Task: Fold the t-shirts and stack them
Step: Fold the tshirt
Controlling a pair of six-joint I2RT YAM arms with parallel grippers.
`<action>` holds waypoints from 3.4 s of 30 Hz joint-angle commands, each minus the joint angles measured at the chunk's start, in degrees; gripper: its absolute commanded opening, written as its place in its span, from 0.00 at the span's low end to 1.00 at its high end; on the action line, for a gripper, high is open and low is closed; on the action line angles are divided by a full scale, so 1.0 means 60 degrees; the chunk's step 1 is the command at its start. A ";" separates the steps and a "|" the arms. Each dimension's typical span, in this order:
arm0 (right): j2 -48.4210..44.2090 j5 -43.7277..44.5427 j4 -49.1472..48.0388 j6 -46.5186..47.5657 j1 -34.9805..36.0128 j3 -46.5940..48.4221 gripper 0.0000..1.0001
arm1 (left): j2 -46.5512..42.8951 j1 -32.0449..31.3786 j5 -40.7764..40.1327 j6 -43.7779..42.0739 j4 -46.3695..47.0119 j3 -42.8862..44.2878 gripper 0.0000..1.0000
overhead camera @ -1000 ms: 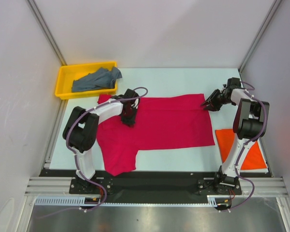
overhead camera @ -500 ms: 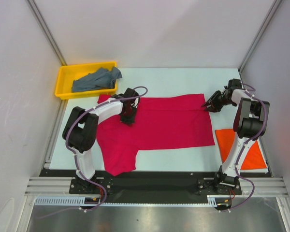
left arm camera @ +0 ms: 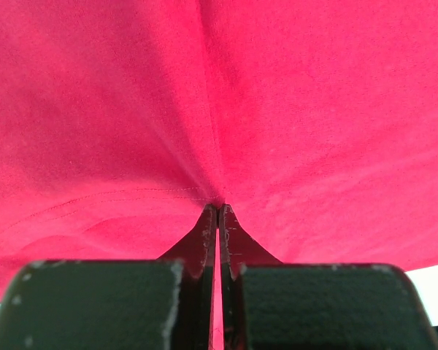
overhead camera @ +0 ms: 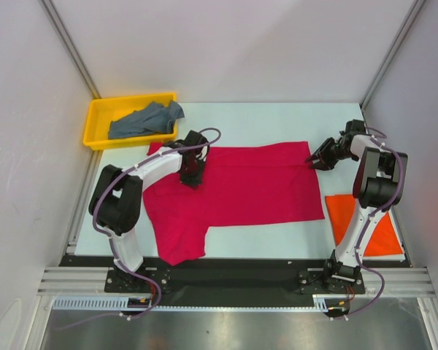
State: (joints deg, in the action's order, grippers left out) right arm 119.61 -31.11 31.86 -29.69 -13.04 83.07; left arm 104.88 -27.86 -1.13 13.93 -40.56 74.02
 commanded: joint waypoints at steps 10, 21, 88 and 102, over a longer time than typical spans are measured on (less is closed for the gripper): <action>0.0221 -0.0190 -0.0153 0.0042 -0.0156 0.0276 0.37 | -0.0781 -0.0060 0.0056 0.0065 -0.0272 -0.0206 0.00; 0.0046 0.0000 0.0081 0.0129 -0.0171 0.0555 0.00 | -0.0986 -0.0074 0.0056 0.0080 0.0021 -0.0837 0.00; -0.7234 0.1245 0.0419 0.0468 0.6509 -0.5142 0.59 | -0.9190 0.3456 0.0332 0.7990 -0.1687 -0.7443 0.51; -0.8275 -0.0542 0.1017 0.1035 0.2499 -0.5407 0.59 | -0.8150 0.3456 -0.0910 0.7932 -0.0801 -0.8631 0.45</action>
State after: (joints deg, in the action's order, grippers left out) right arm 71.66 -31.35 35.86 -26.26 5.19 48.38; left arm 53.39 -7.51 -2.44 60.93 -50.68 24.36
